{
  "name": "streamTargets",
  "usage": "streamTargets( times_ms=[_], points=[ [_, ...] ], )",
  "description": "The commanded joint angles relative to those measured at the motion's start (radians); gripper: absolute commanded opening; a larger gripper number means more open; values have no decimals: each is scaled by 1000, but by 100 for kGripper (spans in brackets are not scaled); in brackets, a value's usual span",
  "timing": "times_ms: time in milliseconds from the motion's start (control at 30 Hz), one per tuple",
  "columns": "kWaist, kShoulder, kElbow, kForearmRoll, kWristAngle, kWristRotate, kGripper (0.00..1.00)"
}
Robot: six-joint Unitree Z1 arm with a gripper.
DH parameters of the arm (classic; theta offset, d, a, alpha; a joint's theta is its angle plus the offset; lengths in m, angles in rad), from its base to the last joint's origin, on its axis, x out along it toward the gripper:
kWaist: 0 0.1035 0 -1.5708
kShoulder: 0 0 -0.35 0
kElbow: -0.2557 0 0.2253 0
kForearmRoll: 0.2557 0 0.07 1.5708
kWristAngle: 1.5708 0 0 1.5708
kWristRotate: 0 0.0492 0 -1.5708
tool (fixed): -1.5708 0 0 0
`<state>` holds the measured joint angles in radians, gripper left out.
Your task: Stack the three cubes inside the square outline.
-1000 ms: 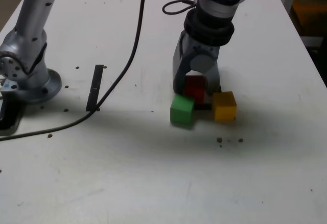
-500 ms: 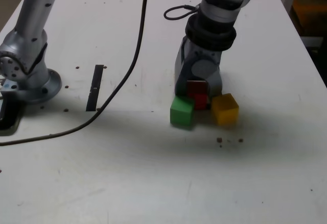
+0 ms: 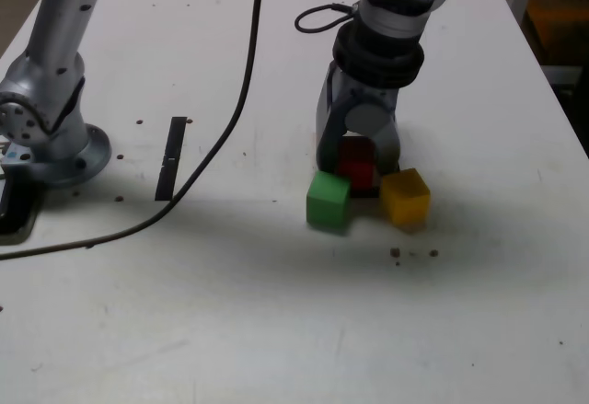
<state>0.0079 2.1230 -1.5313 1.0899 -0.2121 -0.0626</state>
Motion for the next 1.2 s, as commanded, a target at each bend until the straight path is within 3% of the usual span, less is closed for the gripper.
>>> streamTargets(
  times_ms=[0,567,700,867,1167],
  points=[
    [7,8,10,-5,6,1,29],
    [16,11,13,-33,40,2,32],
    [17,11,15,-32,40,3,43],
    [17,10,16,-26,36,6,65],
    [17,8,14,-20,40,4,76]
  ],
)
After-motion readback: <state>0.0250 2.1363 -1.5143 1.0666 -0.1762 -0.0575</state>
